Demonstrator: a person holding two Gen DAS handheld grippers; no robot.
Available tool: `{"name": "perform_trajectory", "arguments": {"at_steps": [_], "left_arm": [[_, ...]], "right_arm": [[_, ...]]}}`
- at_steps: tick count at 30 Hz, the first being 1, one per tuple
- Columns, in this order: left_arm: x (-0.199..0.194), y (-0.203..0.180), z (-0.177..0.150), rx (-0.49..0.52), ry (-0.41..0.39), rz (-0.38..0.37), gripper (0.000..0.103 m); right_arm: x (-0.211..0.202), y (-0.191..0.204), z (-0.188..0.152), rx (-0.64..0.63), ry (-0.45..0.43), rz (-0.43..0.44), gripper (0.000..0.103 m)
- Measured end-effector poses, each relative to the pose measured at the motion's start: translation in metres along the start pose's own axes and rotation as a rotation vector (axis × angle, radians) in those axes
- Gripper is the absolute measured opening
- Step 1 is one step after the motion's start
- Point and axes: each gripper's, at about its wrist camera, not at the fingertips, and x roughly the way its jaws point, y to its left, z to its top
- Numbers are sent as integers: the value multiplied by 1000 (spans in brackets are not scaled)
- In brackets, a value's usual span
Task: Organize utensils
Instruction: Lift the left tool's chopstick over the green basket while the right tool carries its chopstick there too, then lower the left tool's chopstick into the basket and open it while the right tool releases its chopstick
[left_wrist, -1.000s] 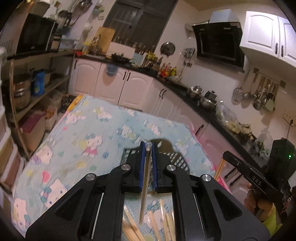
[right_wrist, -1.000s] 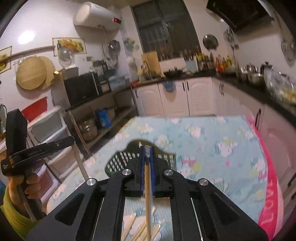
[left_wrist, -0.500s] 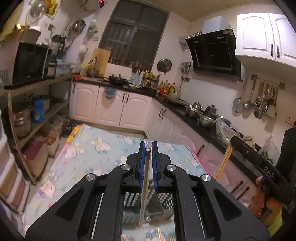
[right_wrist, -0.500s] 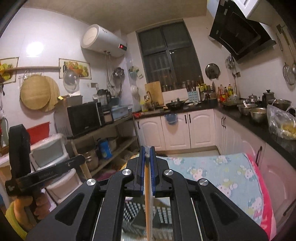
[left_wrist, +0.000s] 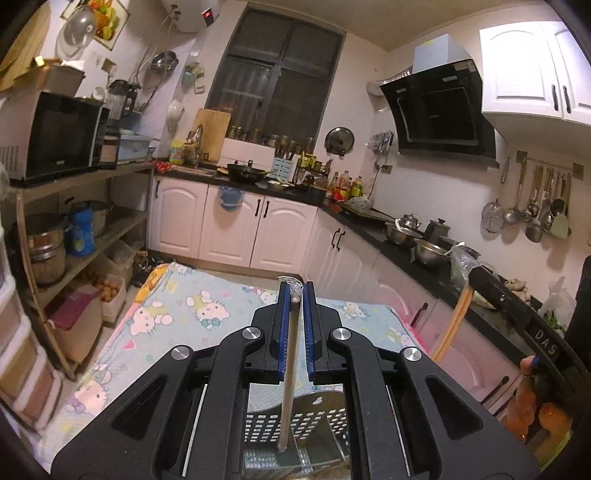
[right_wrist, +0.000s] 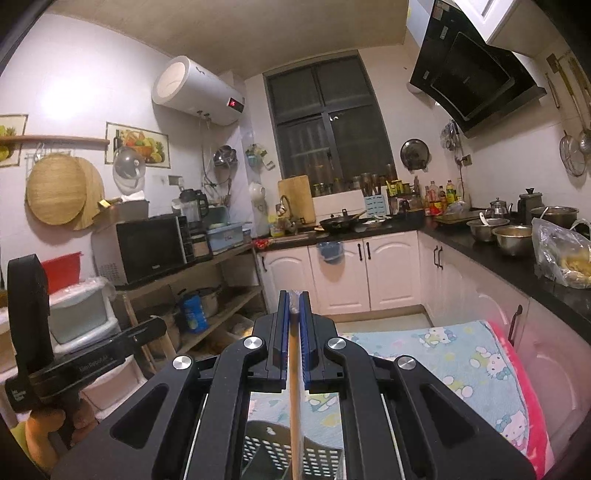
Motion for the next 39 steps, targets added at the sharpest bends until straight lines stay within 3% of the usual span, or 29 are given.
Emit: {"name": "perform_trajectory", "arguments": {"at_steps": [21, 35, 39], "left_arm": [[21, 20, -64, 3, 43, 25, 3], [14, 34, -80, -27, 57, 37, 3], [11, 37, -83, -34, 63, 41, 3]], "right_arm": [[44, -13, -75, 15, 72, -32, 6], [22, -29, -97, 50, 95, -57, 6], [11, -36, -104, 69, 115, -76, 18]]}}
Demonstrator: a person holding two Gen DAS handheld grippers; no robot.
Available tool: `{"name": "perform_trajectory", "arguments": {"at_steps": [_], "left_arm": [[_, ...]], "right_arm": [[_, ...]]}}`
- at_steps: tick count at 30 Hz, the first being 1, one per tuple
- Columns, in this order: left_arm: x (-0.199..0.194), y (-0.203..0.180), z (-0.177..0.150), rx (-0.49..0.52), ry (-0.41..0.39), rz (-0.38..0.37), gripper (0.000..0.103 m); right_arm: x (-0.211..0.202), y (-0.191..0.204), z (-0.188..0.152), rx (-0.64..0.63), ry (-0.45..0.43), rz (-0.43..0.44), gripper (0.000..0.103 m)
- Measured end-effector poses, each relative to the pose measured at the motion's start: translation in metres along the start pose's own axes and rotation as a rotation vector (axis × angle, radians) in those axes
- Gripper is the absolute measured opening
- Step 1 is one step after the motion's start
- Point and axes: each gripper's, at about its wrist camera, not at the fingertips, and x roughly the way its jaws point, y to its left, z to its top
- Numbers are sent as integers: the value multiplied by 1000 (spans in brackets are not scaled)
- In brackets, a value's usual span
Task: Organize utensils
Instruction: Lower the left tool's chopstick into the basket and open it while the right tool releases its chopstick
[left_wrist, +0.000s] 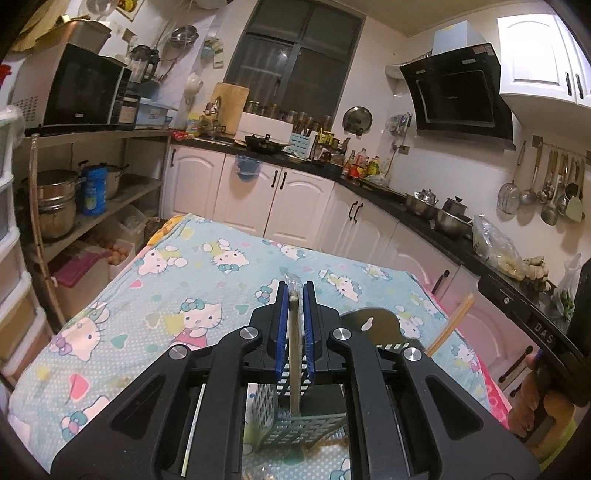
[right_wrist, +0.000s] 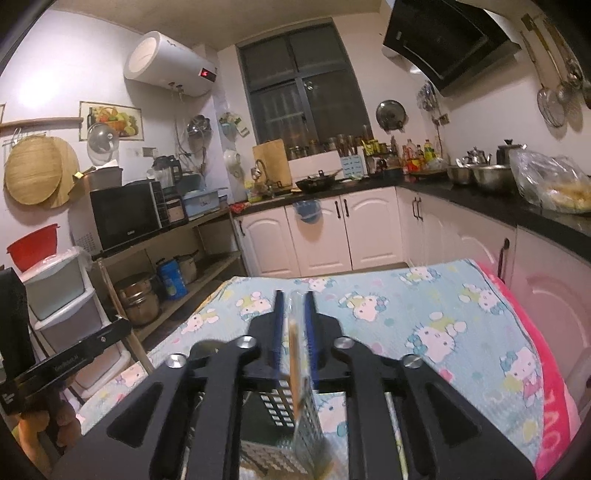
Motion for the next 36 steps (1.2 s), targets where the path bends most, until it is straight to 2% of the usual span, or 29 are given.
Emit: {"name": "perform_trajectory", "arguments": {"at_steps": [8, 14, 23, 36], "left_arm": [[-5, 7, -9, -22, 23, 12, 5], [-8, 9, -15, -29, 44, 13, 16], [-18, 6, -27, -24, 65, 8, 41], [-30, 7, -49, -17, 120, 5, 66]], "right_arm": [[-14, -12, -11, 25, 48, -18, 35], [-21, -15, -19, 36, 89, -18, 43], [-31, -14, -31, 44, 138, -5, 55], [-46, -7, -47, 25, 195, 16, 62]]}}
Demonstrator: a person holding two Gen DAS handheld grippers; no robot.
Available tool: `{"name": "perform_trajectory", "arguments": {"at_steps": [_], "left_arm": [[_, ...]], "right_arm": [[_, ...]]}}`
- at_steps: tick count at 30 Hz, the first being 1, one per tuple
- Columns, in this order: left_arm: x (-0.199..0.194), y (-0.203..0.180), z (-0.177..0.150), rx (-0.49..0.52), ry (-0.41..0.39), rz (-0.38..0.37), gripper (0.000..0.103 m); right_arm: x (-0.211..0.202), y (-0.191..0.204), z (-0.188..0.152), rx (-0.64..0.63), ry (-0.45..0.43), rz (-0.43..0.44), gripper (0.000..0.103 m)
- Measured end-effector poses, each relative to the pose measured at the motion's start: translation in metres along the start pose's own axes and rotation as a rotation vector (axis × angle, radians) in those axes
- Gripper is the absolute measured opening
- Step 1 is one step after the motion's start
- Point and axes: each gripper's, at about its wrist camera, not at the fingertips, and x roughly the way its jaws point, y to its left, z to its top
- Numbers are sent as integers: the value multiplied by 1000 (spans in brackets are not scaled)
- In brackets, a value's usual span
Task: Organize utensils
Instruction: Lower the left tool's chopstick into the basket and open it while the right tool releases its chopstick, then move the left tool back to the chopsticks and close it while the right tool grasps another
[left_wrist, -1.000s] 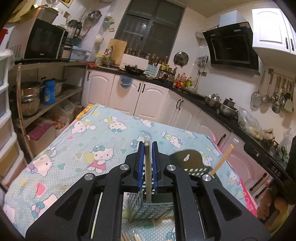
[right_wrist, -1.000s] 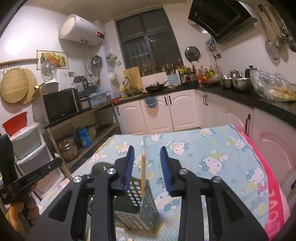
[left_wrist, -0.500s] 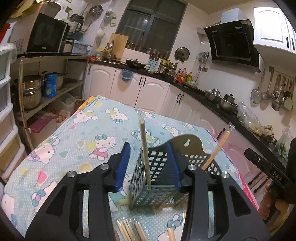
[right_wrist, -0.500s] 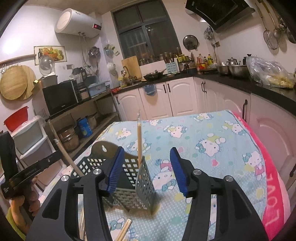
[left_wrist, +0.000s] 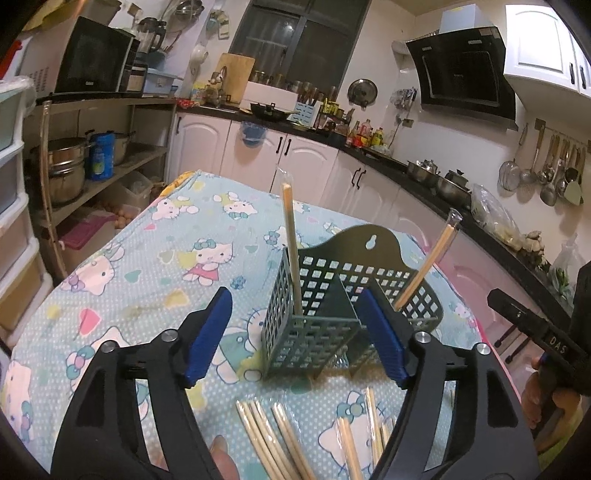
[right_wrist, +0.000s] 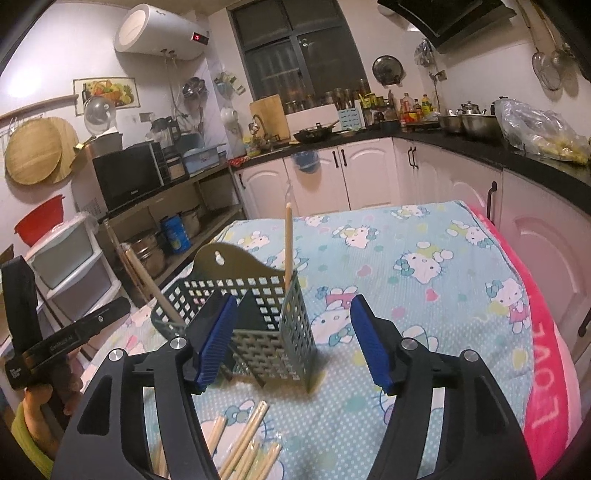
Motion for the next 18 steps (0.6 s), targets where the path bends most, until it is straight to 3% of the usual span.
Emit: {"name": "perform_trajectory", "arguments": {"at_steps": [8, 18], "left_arm": [[-12, -3, -10, 9, 12, 0, 77], [-12, 15, -32, -14, 89, 36, 80]], "right_arm": [[-4, 5, -12, -14, 34, 15, 62], [3, 12, -34, -36, 127, 37, 62]]}}
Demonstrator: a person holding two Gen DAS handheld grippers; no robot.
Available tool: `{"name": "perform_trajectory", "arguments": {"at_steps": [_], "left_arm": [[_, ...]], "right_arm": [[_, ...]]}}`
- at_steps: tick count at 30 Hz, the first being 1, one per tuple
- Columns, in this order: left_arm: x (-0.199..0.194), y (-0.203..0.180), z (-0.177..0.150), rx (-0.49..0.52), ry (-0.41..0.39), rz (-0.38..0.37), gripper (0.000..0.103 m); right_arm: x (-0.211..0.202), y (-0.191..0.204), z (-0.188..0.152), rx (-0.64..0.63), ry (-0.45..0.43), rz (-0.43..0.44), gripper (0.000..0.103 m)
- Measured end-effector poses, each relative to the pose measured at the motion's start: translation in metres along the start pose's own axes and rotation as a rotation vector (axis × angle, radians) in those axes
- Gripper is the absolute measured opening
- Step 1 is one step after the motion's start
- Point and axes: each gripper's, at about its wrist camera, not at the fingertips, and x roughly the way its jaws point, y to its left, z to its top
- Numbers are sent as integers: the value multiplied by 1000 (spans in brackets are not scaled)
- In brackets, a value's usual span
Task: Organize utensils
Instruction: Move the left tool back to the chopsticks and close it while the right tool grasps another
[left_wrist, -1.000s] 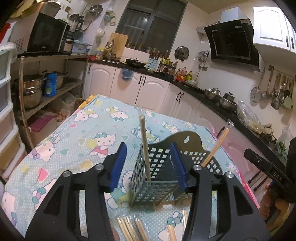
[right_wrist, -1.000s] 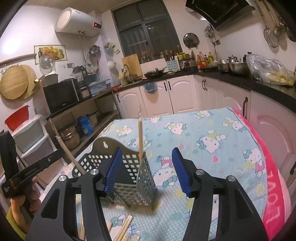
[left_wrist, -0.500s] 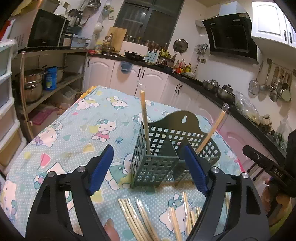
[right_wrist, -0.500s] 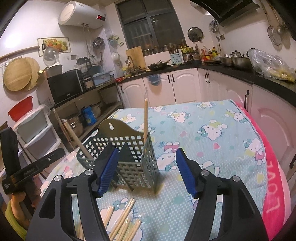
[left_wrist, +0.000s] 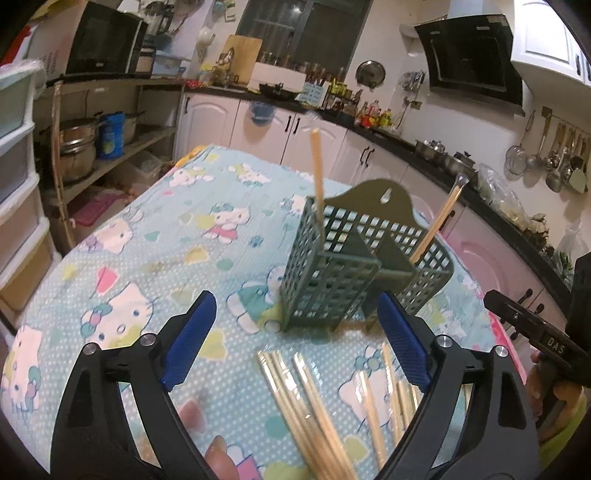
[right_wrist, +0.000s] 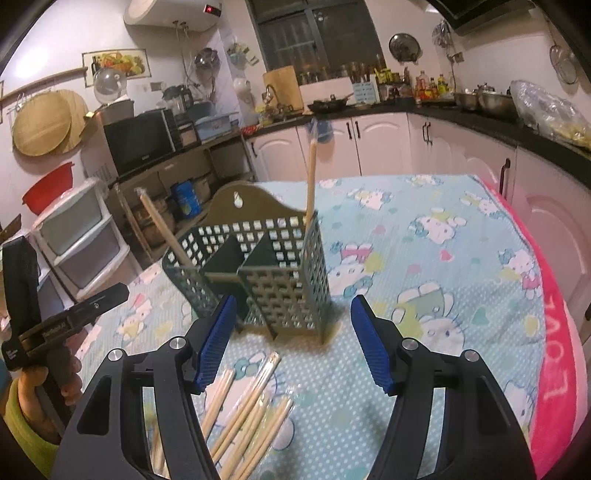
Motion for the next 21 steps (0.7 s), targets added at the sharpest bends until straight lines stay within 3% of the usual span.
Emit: {"name": "perform_trajectory", "arguments": {"at_steps": [8, 11, 16, 21], "left_arm": [[5, 20, -22, -26, 77, 23, 79], [8, 24, -30, -29, 113, 25, 72], [15, 30, -41, -58, 178, -2, 51], [31, 37, -51, -111, 259, -60, 26]], "right_arm": [[15, 12, -15, -7, 71, 17, 62], [21, 16, -20, -7, 97, 23, 62], [37, 22, -31, -7, 155, 29, 61], [52, 27, -40, -18, 208, 31, 51]]}}
